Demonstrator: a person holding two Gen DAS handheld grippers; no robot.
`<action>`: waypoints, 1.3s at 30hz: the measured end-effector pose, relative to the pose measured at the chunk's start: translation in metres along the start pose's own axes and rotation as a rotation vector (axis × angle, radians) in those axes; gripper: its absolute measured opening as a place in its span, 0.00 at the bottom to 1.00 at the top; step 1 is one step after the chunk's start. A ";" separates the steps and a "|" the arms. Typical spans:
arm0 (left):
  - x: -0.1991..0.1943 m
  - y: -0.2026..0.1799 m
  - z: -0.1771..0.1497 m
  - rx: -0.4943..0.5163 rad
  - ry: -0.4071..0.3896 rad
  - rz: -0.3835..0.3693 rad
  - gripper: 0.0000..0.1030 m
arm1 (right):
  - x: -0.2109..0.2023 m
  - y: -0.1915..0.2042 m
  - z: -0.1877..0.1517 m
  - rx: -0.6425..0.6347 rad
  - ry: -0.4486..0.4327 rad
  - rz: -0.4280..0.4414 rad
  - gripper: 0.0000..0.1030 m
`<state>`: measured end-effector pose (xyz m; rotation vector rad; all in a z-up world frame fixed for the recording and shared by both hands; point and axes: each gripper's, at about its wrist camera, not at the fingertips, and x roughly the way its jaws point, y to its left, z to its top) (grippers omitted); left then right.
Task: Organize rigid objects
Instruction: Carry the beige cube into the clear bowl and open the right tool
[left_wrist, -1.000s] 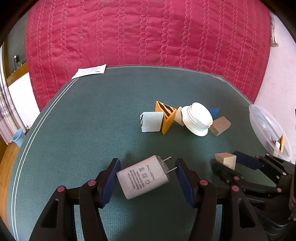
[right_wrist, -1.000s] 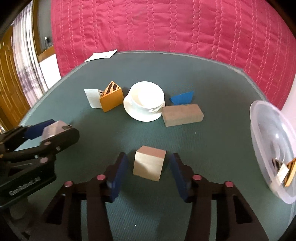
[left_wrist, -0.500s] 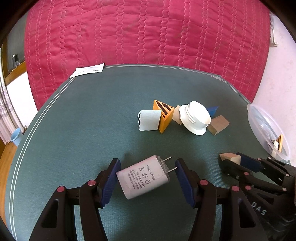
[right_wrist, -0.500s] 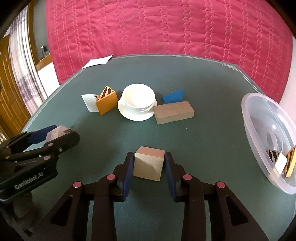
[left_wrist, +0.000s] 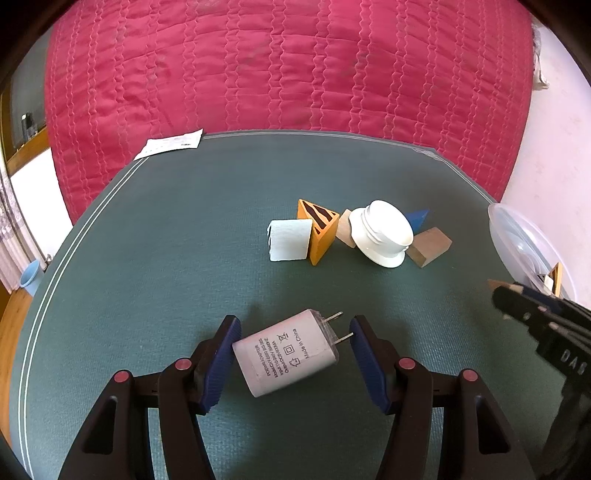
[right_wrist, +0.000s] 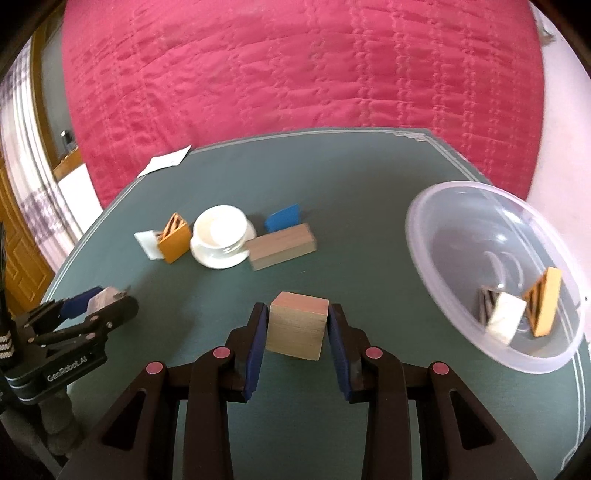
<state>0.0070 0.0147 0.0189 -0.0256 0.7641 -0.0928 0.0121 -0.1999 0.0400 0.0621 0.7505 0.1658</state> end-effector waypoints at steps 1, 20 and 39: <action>0.000 0.000 0.000 0.001 0.000 0.000 0.62 | -0.003 -0.004 0.000 0.010 -0.008 -0.008 0.33; 0.000 -0.007 0.000 0.022 -0.003 0.009 0.62 | -0.051 -0.093 0.007 0.168 -0.121 -0.209 0.33; -0.003 -0.015 0.003 0.043 -0.009 0.026 0.62 | -0.049 -0.147 -0.008 0.245 -0.136 -0.317 0.40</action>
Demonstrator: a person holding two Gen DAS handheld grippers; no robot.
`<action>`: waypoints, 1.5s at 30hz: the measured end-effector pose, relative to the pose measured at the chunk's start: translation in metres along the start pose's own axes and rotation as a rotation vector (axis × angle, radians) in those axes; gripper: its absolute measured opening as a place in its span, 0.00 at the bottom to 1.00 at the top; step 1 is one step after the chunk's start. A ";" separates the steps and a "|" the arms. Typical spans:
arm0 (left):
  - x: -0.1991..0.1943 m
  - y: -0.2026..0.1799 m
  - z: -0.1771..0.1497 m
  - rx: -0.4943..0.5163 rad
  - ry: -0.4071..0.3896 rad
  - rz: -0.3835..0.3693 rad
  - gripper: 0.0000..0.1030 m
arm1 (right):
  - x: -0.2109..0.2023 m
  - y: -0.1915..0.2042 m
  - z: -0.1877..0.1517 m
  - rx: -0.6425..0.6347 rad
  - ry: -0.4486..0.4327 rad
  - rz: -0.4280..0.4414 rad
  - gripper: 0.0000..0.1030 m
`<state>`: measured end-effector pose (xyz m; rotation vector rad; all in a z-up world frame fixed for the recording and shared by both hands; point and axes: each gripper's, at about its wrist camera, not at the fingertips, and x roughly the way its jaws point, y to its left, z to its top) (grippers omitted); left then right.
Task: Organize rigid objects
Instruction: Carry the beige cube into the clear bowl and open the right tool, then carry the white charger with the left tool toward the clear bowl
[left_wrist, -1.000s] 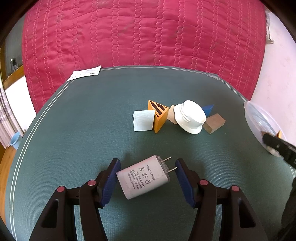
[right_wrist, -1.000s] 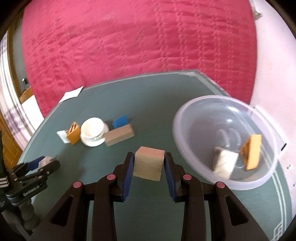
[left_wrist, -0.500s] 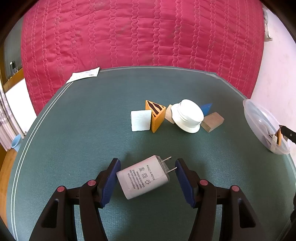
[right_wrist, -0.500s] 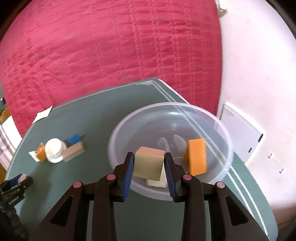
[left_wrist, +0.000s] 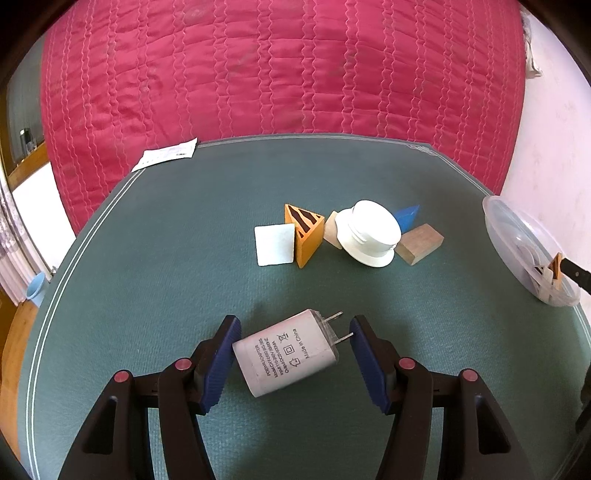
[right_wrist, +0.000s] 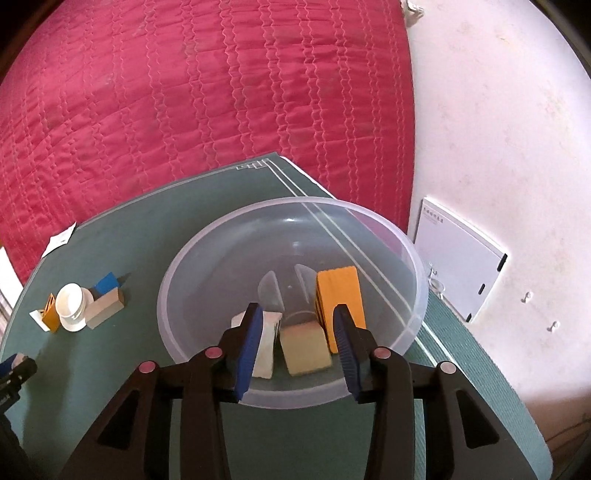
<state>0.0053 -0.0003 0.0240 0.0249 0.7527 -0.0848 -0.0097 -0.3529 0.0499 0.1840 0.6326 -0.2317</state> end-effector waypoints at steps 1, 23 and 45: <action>0.000 -0.001 0.000 0.001 0.000 0.000 0.62 | 0.000 0.000 -0.001 0.001 -0.002 -0.001 0.40; -0.005 -0.052 0.020 0.065 -0.013 -0.065 0.62 | -0.018 -0.005 -0.012 0.055 -0.078 -0.012 0.60; 0.009 -0.171 0.065 0.207 -0.060 -0.266 0.62 | -0.030 -0.018 -0.017 0.144 -0.133 -0.026 0.66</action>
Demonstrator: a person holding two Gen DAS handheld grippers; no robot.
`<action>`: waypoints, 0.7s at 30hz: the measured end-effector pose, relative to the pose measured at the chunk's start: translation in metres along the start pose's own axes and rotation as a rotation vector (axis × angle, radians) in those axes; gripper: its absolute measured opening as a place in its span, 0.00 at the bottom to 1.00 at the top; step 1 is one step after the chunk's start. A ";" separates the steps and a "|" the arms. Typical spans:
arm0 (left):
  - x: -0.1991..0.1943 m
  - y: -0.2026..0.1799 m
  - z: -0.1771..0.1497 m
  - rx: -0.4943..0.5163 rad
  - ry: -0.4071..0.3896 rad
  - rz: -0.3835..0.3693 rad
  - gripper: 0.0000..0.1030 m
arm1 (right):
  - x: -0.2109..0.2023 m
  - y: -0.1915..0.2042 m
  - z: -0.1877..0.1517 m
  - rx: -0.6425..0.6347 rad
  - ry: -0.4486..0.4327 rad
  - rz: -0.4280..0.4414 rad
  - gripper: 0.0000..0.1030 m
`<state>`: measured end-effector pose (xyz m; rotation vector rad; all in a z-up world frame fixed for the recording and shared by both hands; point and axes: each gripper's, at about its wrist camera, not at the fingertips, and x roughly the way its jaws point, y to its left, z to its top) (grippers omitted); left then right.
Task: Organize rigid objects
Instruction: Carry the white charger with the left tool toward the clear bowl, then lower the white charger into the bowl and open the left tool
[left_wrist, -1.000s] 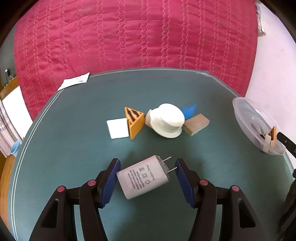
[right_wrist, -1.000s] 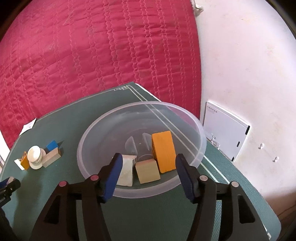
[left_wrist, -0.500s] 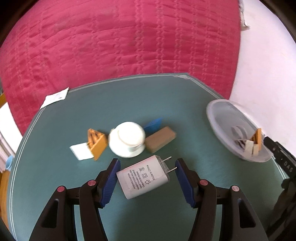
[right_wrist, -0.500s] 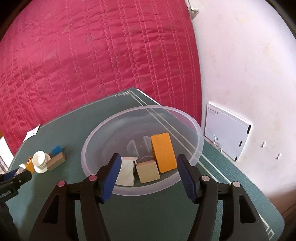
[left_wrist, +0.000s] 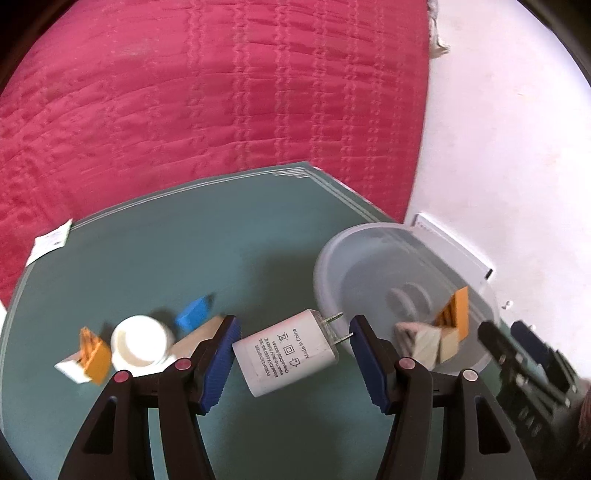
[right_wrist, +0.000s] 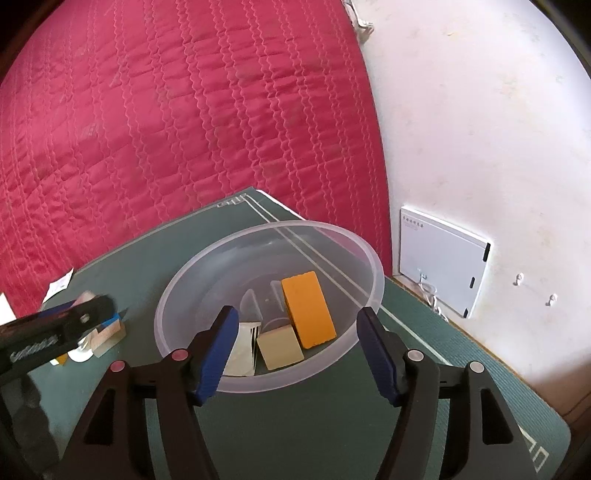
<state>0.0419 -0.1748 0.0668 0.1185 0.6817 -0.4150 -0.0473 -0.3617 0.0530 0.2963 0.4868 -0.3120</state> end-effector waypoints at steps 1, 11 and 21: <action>0.003 -0.003 0.002 0.001 0.002 -0.008 0.62 | 0.000 0.000 0.000 0.001 -0.001 0.001 0.66; 0.021 -0.030 0.020 0.045 -0.011 -0.088 0.80 | 0.003 -0.004 0.000 0.021 0.018 0.006 0.66; 0.020 -0.005 0.016 -0.013 -0.019 -0.058 0.87 | 0.003 -0.005 0.000 0.021 0.019 0.003 0.67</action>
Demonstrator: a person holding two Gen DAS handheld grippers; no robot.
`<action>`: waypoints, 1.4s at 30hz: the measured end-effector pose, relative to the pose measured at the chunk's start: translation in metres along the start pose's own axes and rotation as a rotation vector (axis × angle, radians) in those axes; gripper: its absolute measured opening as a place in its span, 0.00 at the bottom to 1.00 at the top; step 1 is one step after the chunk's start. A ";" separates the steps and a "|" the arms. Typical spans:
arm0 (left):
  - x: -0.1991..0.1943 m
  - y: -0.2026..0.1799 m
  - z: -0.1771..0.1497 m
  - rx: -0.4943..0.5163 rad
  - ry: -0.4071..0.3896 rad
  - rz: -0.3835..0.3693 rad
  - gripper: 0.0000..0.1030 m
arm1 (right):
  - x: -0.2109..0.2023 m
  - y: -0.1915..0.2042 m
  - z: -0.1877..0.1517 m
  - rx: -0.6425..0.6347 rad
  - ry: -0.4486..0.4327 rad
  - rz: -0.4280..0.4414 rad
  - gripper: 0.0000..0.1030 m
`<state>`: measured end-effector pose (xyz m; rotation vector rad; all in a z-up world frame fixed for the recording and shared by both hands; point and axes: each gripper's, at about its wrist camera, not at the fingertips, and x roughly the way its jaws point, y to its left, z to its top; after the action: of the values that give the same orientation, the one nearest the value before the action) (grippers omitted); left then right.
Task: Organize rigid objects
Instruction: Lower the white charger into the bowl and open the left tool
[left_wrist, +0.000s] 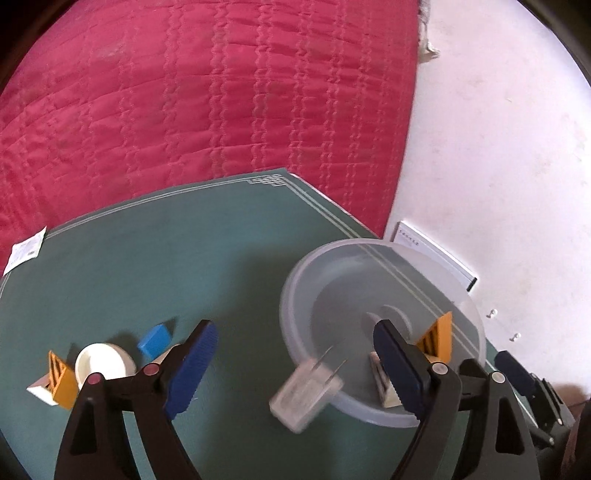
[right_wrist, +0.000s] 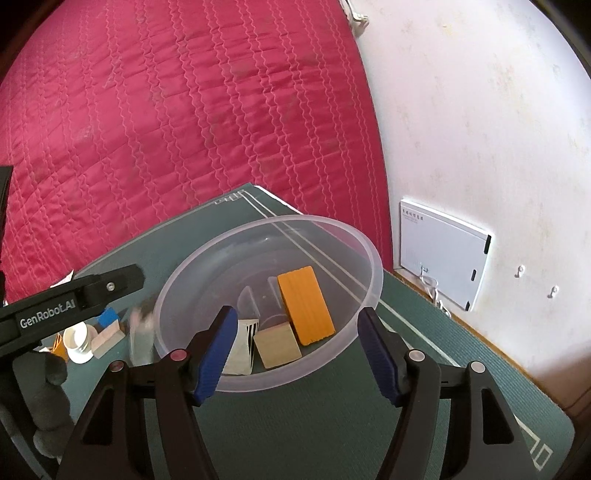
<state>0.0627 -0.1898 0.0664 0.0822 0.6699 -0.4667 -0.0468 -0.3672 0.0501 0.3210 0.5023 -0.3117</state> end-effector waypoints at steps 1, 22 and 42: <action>-0.001 0.004 -0.001 -0.008 -0.001 0.008 0.87 | 0.001 0.000 0.000 0.000 0.001 0.001 0.67; -0.021 0.005 -0.081 0.077 0.142 0.036 0.86 | 0.001 0.000 0.001 -0.003 0.001 0.001 0.67; -0.013 0.006 -0.054 0.051 0.138 0.031 0.30 | 0.002 0.004 -0.001 -0.003 0.001 0.002 0.67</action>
<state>0.0254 -0.1671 0.0320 0.1739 0.7909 -0.4513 -0.0445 -0.3634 0.0489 0.3186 0.5032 -0.3086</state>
